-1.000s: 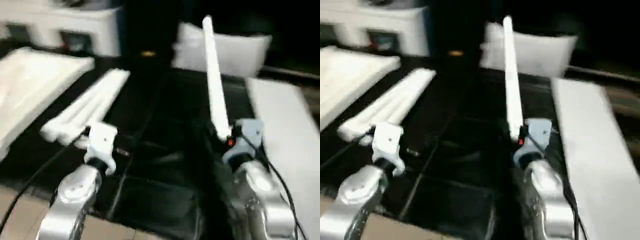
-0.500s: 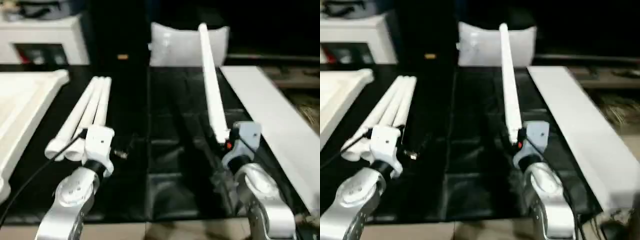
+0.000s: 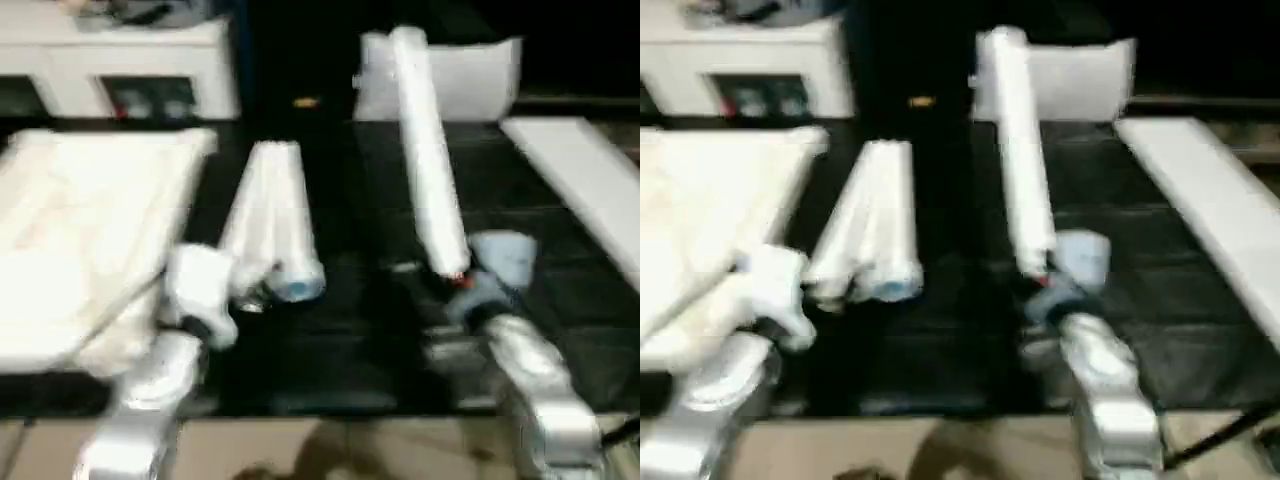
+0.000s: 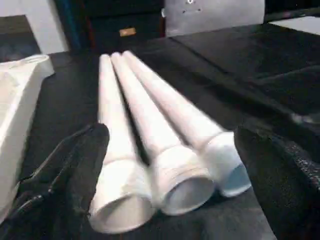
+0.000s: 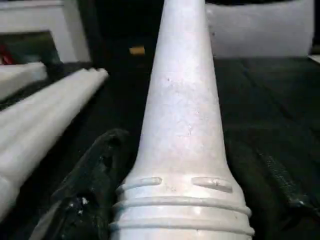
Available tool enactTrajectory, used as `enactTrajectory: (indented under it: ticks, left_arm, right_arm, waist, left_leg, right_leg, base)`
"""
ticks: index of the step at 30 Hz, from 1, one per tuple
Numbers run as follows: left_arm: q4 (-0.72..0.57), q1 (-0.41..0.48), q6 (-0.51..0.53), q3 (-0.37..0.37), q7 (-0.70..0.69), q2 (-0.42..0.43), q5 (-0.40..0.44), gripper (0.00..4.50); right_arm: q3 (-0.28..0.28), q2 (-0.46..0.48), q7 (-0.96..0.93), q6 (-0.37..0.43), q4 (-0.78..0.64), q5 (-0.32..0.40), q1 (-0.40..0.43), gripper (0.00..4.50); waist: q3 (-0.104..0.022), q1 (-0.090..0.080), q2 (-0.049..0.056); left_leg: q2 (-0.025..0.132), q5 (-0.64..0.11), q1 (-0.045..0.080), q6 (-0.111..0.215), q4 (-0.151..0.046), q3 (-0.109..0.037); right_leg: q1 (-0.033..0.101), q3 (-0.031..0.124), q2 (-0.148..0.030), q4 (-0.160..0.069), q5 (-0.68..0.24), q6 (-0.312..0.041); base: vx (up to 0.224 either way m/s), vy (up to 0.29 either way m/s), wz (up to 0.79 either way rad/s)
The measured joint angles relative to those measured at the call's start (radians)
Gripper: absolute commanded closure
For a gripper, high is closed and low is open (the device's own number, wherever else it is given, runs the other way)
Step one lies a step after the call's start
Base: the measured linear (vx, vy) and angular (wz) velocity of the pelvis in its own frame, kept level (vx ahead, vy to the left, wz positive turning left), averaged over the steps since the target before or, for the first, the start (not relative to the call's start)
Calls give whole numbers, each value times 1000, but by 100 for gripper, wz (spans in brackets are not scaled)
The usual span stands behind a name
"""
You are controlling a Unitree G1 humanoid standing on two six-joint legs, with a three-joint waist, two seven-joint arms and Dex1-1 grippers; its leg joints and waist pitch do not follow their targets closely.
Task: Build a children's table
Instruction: Move to table
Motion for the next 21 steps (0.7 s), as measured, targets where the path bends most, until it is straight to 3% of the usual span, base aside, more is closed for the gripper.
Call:
enactTrajectory:
  ticks: [1,2,3,4,5,6,7,8,9,10,11,12,13,14,15,16,17,18,19,20,21]
  left_arm:
    - [0,-7,0,3,0,0,0,0]
    - [-2,-21,-1,4,0,-1,0,0]
    - [-2,-30,-3,4,0,0,0,0]
    - [-2,-26,-3,7,0,1,0,0]
    - [-1,-16,-2,16,1,8,1,0]
    - [2,-16,-1,24,1,18,1,0]
    - [2,-18,-1,31,1,20,1,0]
    - [2,-21,-1,42,3,18,2,0]
    - [2,-22,-1,44,4,18,2,0]
    - [2,-22,-1,43,4,16,2,0]
    - [3,-26,-3,43,4,13,2,0]
    - [11,-28,-1,25,3,-9,1,0]
    - [7,-25,-1,11,1,-14,0,0]
    - [9,-21,-1,9,1,-10,0,0]
    - [9,-27,-1,9,1,-9,0,0]
    - [6,-32,-2,7,1,-12,0,0]
    - [4,-33,-4,4,1,-15,0,0]
    - [7,-38,-5,5,2,-14,0,0]
    - [10,-32,-6,6,2,-14,1,0]
    - [12,-22,-7,16,4,-8,3,0]
    - [17,-25,-7,21,5,-1,4,0]
  right_arm:
    - [0,-1,1,0,-1,0,0,176]
    - [-2,-2,1,-2,-1,0,-2,176]
    - [-4,-2,1,-4,0,0,-4,176]
    - [-3,2,0,-4,2,0,-3,176]
    - [6,10,0,-4,4,1,-9,176]
    - [25,14,3,-4,4,1,-15,176]
    - [38,15,5,-4,2,3,-20,176]
    - [39,13,5,-6,-2,3,-34,176]
    - [38,10,3,-8,-4,3,-42,176]
    - [35,8,3,-12,-7,3,-44,176]
    - [30,4,2,-18,-10,2,-42,176]
    - [20,-9,3,-18,-8,2,-24,176]
    - [8,-15,1,-16,3,0,-22,176]
    - [6,-15,1,-15,10,0,-21,176]
    - [5,-14,1,-15,8,1,-19,176]
    - [3,-17,2,-15,6,1,-19,176]
    - [-2,-21,2,-16,3,1,-19,176]
    - [-7,-21,1,-16,0,1,-18,176]
    - [-6,-17,1,-15,1,1,-12,176]
    - [12,-7,2,-15,0,2,-16,176]
    - [30,-4,5,-15,-1,4,-16,176]
  waist:
    - [1,-5,1]
    - [2,-13,13]
    - [2,-24,29]
    - [6,-30,25]
    - [8,-47,30]
    - [9,-54,33]
    - [8,-57,31]
    - [8,-56,30]
    - [6,-55,24]
    - [4,-55,9]
    - [4,-50,-11]
    - [4,-33,-10]
    - [3,-22,-3]
    - [4,-20,0]
    - [5,-24,0]
    - [5,-24,4]
    - [5,-26,24]
    - [4,-38,37]
    - [8,-47,38]
    - [11,-53,42]
    - [10,-56,44]
  left_leg:
    - [23,-11,17,-31,-26,-10]
    - [63,-22,52,-41,-108,-9]
    - [93,-12,74,-92,-152,5]
    - [78,-9,77,-71,-158,22]
    - [64,-1,78,-46,-174,32]
    - [54,8,80,-28,-185,34]
    - [47,19,81,-5,-195,41]
    - [31,29,80,15,-208,56]
    - [12,38,79,30,-218,72]
    - [-14,46,79,43,-230,95]
    - [-42,49,78,48,-237,121]
    - [-53,27,55,44,-183,122]
    - [-56,9,23,20,-79,69]
    - [-45,3,12,-6,1,5]
    - [-17,-10,20,-32,-9,-9]
    - [22,-22,37,-52,-44,-14]
    - [76,-23,69,-47,-133,-24]
    - [96,-13,79,-95,-152,-2]
    - [80,-11,80,-73,-161,9]
    - [67,-5,82,-51,-173,19]
    - [60,2,82,-35,-181,21]
  right_leg:
    - [4,8,-13,-15,13,11]
    - [12,7,-23,-39,29,26]
    - [20,6,-30,-53,34,33]
    - [20,26,-26,-69,29,16]
    - [12,22,-25,-34,-7,-48]
    - [4,-9,-16,20,-26,-61]
    - [3,-41,6,52,-31,-62]
    - [4,-74,36,64,-34,-56]
    - [5,-87,51,57,-35,-54]
    - [11,-91,59,36,-34,-52]
    - [20,-68,64,9,-18,-91]
    - [8,-44,43,9,-19,-63]
    - [1,-21,42,8,-8,-50]
    - [8,-17,23,-6,6,-33]
    - [10,-13,8,-17,15,-21]
    - [12,-4,3,-32,29,-11]
    - [20,-6,0,-55,46,-1]
    - [28,-7,-15,-67,50,-1]
    - [25,4,-13,-73,39,-24]
    - [13,-1,-5,-29,2,-81]
    - [16,-22,12,-4,-2,-89]
  base:
    - [-105,306,-10]
    - [-105,306,-10]
    - [-106,345,12]
    - [-144,341,15]
    - [-144,341,15]
    - [-119,325,6]
    - [-73,306,2]
    - [-73,306,2]
    - [-88,273,-7]
    - [-102,242,-8]
    - [-102,242,-8]
    - [-80,233,4]
    - [-47,257,-24]
    - [-47,257,-24]
    - [-77,269,-22]
    - [-101,308,3]
    - [-101,308,3]
    - [-78,399,9]
    - [-72,416,15]
    - [-72,416,15]
    - [-74,360,9]
